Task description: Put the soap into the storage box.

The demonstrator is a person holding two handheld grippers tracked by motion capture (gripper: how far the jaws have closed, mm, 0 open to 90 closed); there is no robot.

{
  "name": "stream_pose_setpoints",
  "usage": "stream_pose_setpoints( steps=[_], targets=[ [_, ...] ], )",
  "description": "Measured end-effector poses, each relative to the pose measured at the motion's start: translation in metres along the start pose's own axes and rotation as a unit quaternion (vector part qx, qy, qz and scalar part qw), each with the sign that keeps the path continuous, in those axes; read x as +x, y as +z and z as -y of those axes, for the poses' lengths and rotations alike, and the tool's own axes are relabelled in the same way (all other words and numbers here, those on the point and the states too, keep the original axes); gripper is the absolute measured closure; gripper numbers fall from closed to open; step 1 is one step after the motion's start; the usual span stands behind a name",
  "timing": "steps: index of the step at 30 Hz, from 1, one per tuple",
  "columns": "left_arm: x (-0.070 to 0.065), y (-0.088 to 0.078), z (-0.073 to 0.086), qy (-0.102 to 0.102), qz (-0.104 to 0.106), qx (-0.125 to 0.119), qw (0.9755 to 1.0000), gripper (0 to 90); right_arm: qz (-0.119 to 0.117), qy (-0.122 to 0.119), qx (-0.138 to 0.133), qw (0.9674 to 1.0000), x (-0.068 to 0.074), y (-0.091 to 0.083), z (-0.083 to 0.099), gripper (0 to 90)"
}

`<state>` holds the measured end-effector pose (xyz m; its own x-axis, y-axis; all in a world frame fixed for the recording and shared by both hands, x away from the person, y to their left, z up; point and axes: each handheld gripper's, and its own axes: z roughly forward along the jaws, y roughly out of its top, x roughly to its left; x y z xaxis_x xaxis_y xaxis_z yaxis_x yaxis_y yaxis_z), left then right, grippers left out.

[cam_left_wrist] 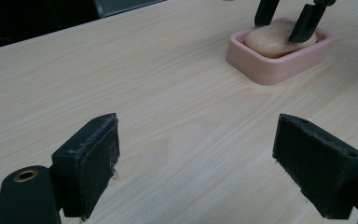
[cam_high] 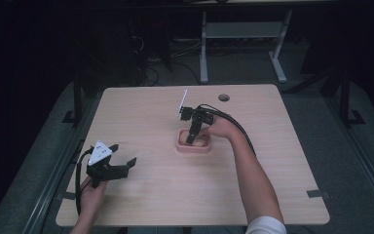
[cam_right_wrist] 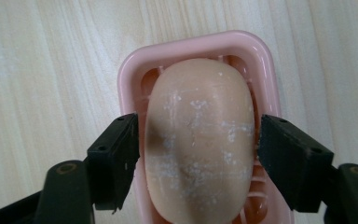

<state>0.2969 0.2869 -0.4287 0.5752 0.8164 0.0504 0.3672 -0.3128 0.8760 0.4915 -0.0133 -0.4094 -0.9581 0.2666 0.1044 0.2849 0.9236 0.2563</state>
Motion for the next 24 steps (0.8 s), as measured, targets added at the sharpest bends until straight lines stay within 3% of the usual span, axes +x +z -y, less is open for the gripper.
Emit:
stream_pose_setpoints(
  steps=[24],
  targets=[
    [-0.001, 0.000, 0.000, 0.001, -0.001, 0.000, 1.0000, 14.3, 0.000, 0.021, -0.019, 0.9996, 0.002, -0.012, 0.021, 26.6]
  ],
)
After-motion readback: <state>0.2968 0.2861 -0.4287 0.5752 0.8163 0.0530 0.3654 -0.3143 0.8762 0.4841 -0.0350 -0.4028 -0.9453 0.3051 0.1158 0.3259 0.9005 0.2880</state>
